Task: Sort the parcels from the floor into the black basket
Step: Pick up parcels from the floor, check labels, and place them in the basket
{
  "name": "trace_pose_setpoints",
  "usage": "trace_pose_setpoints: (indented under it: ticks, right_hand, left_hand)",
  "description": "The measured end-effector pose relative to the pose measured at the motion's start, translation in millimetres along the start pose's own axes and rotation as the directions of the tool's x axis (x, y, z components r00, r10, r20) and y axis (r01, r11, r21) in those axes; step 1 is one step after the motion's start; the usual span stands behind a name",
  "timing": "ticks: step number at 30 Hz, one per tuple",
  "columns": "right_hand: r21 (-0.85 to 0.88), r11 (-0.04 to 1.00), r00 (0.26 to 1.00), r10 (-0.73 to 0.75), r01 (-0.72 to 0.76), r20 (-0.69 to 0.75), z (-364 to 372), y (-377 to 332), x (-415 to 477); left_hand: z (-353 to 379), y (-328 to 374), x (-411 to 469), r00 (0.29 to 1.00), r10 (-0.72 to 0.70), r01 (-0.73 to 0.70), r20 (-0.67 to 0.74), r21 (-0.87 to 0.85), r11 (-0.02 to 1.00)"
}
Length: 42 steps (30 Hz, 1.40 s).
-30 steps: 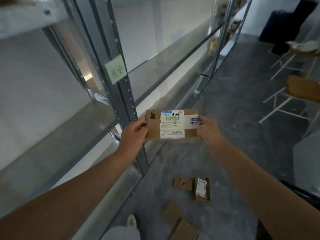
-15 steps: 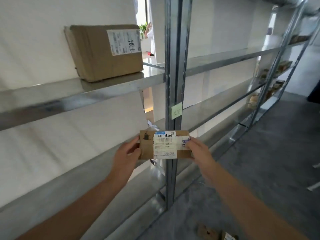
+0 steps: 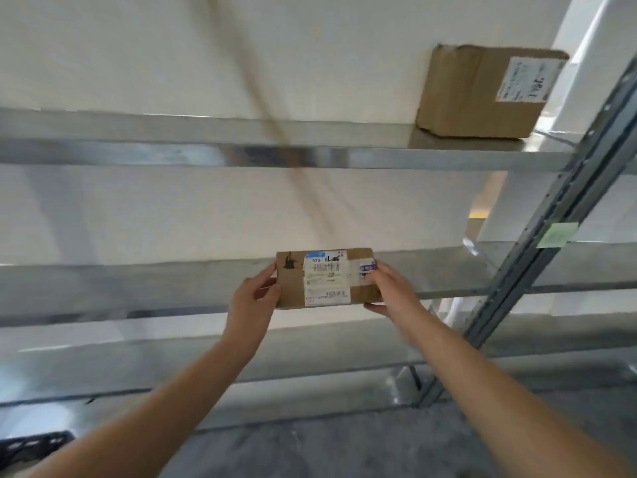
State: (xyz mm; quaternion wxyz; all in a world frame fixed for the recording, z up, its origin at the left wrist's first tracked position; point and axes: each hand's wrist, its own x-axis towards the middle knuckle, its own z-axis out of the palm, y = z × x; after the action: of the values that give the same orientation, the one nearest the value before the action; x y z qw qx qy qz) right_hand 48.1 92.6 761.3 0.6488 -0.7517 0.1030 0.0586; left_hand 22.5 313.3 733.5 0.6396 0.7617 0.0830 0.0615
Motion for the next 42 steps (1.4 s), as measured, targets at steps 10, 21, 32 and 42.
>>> trace_pose_setpoints:
  ticks: [10, 21, 32, 42]
  right_hand:
    - [-0.113, 0.993, 0.891, 0.017, 0.039, 0.454, 273, 2, -56]
    - [-0.192, 0.972, 0.574, 0.082, 0.133, 0.815, 502, 12, -87]
    - [-0.283, 0.951, 0.236, 0.249, 0.124, 0.939, 668, 15, -62]
    - [-0.337, 0.925, 0.142, 0.315, 0.174, 0.938, 769, 38, -85]
  left_hand:
    - [-239, -72, -105, 0.866, -0.144, 0.12, -0.479, -0.08, 0.989]
    - [-372, -127, -168, 0.495, -0.32, 0.19, -0.808, -0.259, 0.947]
    - [-466, -144, -137, 0.169, -0.377, 0.278, -0.911, -0.323, 0.905]
    - [-518, -185, -139, 0.014, -0.376, 0.32, -0.926, -0.352, 0.879]
